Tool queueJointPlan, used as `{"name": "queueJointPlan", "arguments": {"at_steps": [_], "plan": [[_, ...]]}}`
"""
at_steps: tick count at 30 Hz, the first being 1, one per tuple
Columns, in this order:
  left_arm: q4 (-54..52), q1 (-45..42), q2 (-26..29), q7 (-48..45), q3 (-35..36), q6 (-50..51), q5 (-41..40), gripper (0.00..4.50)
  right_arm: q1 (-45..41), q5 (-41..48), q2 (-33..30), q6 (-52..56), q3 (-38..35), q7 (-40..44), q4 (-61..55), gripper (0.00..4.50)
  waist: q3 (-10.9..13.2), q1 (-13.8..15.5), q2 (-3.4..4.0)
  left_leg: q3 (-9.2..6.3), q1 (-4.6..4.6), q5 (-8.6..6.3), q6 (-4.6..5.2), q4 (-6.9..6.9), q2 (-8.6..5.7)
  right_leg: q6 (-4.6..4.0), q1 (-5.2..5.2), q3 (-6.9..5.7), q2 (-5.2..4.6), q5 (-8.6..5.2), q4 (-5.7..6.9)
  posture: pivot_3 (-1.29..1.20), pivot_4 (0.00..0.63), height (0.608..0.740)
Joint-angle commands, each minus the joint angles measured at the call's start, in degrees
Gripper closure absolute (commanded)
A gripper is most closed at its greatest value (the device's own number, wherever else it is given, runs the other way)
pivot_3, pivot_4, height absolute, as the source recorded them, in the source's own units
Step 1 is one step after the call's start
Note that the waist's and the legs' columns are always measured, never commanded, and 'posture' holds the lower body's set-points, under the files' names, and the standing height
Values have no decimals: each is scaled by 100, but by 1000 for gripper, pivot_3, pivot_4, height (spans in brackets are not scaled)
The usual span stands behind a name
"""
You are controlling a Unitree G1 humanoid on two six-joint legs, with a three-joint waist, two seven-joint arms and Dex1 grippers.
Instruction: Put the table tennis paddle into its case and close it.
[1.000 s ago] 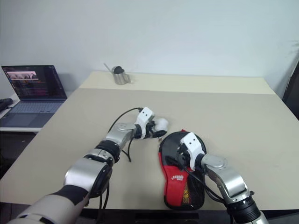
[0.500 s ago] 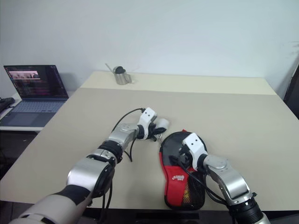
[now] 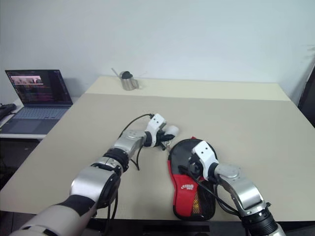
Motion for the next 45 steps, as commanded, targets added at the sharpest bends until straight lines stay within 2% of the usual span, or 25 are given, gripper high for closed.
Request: {"name": "queueJointPlan", "arguments": {"at_steps": [1,7,22,45], "plan": [[4,-215,17,244,-127,-323,250,4216,208,-171,-58,396,275,-8,421,0,-10,0,-8,0,2,0,0,0,0,0,1,0,1,0,1,0,150,740],[284,-333,-115,1002,-405,-725,769,4216,334,-160,-18,520,363,-76,294,0,-32,3,-15,-1,3,0,0,2,0,0,3,-1,1,0,4,0,150,740],[543,-712,-632,1766,-1018,-1470,1814,4216,1020,-103,128,1188,235,-570,-582,0,-67,9,-18,0,4,0,0,1,-4,1,10,-2,2,-1,-1,0,150,740],[731,-1673,-1311,3491,-2197,-1669,3474,4216,2089,68,468,2047,330,-1241,-2004,0,-74,23,-18,-22,1,-1,0,-5,-7,6,51,-62,-2,-4,-53,0,150,740]]}}
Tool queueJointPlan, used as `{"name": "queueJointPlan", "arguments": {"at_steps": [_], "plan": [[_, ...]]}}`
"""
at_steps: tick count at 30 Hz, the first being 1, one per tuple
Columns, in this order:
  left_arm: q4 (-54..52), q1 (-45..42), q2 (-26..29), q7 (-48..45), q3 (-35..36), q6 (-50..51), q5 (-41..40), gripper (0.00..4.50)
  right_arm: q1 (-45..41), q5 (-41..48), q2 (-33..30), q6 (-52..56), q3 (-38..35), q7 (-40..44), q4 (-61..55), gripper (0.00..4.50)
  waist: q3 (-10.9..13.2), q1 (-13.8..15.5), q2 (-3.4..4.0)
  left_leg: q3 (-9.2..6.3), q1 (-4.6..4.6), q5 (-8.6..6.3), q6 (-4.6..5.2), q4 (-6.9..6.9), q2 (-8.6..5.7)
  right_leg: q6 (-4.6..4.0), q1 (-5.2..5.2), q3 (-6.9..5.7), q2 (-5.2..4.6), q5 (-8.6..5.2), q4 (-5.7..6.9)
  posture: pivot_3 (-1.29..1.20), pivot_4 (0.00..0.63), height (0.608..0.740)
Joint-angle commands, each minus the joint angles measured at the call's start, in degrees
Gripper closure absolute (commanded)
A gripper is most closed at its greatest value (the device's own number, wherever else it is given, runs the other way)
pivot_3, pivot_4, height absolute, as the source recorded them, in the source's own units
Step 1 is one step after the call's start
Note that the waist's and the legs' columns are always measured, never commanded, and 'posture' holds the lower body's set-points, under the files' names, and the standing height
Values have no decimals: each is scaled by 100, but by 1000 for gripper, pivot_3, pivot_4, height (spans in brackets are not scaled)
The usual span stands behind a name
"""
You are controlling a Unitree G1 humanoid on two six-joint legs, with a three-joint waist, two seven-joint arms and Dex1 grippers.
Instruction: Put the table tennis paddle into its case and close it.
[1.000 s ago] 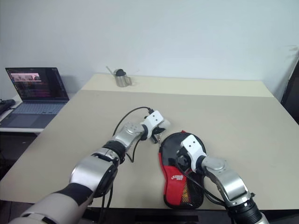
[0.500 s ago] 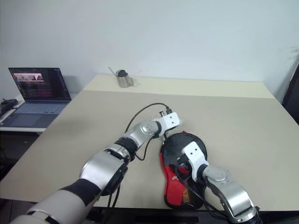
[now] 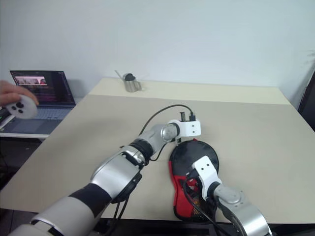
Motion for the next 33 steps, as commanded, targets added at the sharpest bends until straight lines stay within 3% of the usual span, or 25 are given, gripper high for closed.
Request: {"name": "queueJointPlan", "arguments": {"at_steps": [1,13,24,33], "plan": [[-152,-446,-172,416,-153,-157,207,4216,492,170,-24,641,329,16,250,0,0,0,0,-1,0,0,0,-1,0,2,1,-2,0,-1,-1,0,150,740],[-122,-409,-534,832,-758,-397,805,4216,673,164,114,712,400,-169,86,0,0,3,0,-7,-1,0,0,-2,-3,20,5,-9,-5,-12,-5,0,150,740],[-82,46,-537,96,-799,-323,762,4216,475,173,201,742,357,-190,171,0,-5,-16,6,-6,4,0,0,-2,-1,20,7,-9,-4,-13,-3,0,150,740],[-106,107,-216,-97,-726,-414,701,1065,221,155,223,677,355,-116,402,0,-12,-30,3,-5,14,0,0,-3,2,19,15,-8,-2,-13,-1,0,150,740]]}}
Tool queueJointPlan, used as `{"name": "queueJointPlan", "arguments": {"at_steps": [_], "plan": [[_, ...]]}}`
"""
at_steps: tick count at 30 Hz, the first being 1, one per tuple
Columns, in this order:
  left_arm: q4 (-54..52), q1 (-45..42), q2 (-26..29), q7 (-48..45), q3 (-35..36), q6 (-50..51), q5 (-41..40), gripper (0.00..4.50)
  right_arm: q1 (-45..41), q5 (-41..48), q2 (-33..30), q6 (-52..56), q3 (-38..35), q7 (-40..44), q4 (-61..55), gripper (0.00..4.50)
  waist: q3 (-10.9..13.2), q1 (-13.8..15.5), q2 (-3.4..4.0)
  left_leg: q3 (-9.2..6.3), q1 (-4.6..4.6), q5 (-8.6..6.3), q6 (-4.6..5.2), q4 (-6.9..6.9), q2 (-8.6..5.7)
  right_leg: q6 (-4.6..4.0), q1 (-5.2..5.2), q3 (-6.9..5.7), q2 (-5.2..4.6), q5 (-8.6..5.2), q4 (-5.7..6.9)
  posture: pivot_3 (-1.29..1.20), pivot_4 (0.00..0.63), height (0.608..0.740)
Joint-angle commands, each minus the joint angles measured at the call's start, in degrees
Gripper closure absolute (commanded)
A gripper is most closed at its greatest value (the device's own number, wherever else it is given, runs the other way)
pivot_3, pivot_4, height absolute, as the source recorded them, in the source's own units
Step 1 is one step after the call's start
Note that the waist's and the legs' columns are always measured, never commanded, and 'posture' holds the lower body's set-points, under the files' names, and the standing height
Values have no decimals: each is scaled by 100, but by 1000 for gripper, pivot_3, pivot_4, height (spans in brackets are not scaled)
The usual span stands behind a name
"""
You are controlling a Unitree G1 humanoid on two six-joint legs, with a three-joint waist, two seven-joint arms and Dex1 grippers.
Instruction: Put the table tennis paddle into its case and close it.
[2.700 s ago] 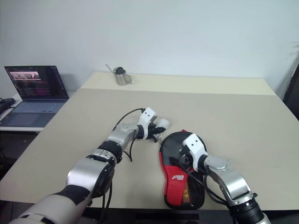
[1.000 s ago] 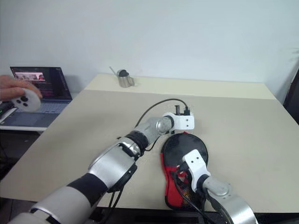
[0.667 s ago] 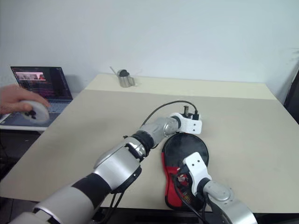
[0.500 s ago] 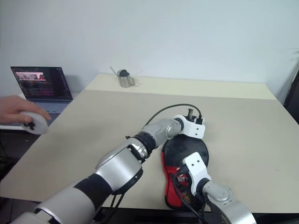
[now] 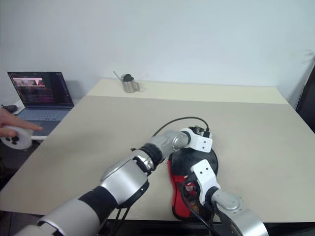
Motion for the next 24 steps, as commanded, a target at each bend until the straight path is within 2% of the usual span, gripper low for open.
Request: {"name": "queueJointPlan", "arguments": {"at_steps": [1,6,9,13,16,17,20,24], "plan": [[-139,-17,99,-115,24,-158,-51,1065,15,152,-8,426,250,146,686,0,-4,-8,-3,2,8,0,0,0,1,0,6,1,1,0,1,0,150,740],[-175,-39,299,-217,91,-469,-127,1065,-289,126,-14,314,243,275,1007,0,-7,-22,-5,13,38,0,0,-1,18,1,25,13,16,0,2,0,150,740],[-220,-94,418,-509,360,-739,-432,1065,-500,110,-23,208,218,381,1256,0,-6,-28,-5,16,56,1,0,-1,24,-1,36,19,25,1,6,0,150,740],[-274,-40,530,-1646,940,-1050,-1138,1065,-736,94,-44,114,178,515,1509,0,-7,-29,-4,26,67,1,0,-2,32,-9,39,36,40,5,8,0,150,740],[-326,94,626,-3474,1594,-1053,-1989,1065,-880,89,-70,47,119,612,1654,0,-7,-40,-3,36,66,1,0,-4,32,-11,35,48,44,7,8,0,150,740],[-350,120,655,-3758,1655,-1079,-2076,1065,-908,85,-89,11,104,646,1704,0,-8,-41,-3,37,66,1,0,-4,33,-13,34,50,44,8,8,0,150,740],[-406,234,826,-3691,1478,-1198,-1870,1065,-961,60,-108,-103,95,707,1853,0,-8,-45,-3,38,68,1,0,-4,34,-15,33,57,47,8,8,0,150,740],[-401,308,828,-3466,1490,-962,-1847,113,-1003,37,-95,-188,107,752,1954,0,-10,-41,-5,37,68,1,0,-3,34,-13,34,65,49,9,8,0,150,740]]}}
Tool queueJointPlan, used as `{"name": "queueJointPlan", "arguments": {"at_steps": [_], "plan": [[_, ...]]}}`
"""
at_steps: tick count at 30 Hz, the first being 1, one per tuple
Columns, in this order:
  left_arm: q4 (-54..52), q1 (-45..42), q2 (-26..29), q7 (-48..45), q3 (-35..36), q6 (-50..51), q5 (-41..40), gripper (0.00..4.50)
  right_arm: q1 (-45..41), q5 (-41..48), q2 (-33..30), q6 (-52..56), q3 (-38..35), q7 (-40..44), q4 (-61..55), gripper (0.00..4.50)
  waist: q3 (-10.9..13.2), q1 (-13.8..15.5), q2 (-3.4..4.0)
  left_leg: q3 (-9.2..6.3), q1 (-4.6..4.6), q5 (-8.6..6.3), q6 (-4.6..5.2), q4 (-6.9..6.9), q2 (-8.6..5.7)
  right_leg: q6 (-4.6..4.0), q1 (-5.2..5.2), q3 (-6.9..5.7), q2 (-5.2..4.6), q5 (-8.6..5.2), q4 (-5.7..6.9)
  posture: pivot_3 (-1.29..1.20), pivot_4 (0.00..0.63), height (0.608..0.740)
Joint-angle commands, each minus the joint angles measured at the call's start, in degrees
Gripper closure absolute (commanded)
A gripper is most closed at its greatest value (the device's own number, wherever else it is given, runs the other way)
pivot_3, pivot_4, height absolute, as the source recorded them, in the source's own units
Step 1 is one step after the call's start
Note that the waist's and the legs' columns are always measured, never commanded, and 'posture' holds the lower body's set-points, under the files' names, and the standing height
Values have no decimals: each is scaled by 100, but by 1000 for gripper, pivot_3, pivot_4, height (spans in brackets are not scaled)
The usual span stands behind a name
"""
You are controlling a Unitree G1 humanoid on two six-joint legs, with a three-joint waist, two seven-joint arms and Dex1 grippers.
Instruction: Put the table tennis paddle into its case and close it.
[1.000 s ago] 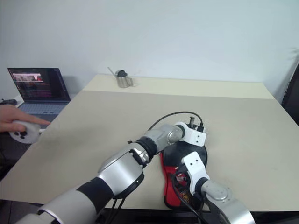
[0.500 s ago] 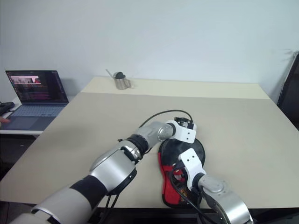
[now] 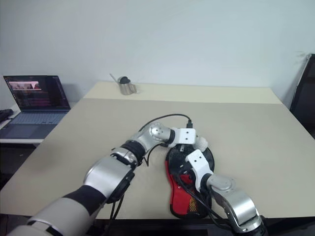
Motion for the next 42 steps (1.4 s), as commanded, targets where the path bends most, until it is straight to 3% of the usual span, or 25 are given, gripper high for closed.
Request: {"name": "queueJointPlan", "arguments": {"at_steps": [1,6,19,31,35,38,42], "plan": [[-172,-31,-43,181,15,87,-42,23,132,-8,-63,187,149,28,565,0,-3,4,-4,0,0,0,0,1,0,0,0,1,0,0,0,0,150,740],[-198,-114,-114,311,95,72,-130,23,20,-23,-128,107,136,113,704,0,-5,2,-5,-1,0,0,0,-1,0,2,-2,6,0,1,-1,0,150,740],[-375,-294,47,-908,752,114,-1025,23,-366,-51,-218,-137,-22,274,1104,0,-4,3,-5,7,-1,0,0,-3,0,1,-6,8,2,1,-2,0,150,740],[-1050,208,1349,-2137,1426,-37,-2017,23,-624,400,-660,-191,-532,843,667,0,5,5,5,4,-12,-1,1,-11,3,0,-24,20,1,1,-7,0,150,740],[-2136,1044,1587,-2613,1577,380,-2563,23,-686,819,-937,-136,-820,1205,227,0,21,38,19,-4,-31,-1,1,-11,4,-15,-38,16,-3,9,-9,0,150,740],[-3395,1775,1654,-2690,1582,1071,-2958,23,-729,1209,-997,44,-1124,1340,-38,0,33,42,32,-18,-94,-1,0,0,7,-30,-94,11,-4,18,-2,0,150,740],[-5664,3091,1831,-2674,1420,2463,-3449,23,-867,2513,-1038,805,-2440,1505,-460,0,46,43,52,-25,-121,-1,0,-3,25,-31,-119,20,-28,18,4,0,150,740]]}}
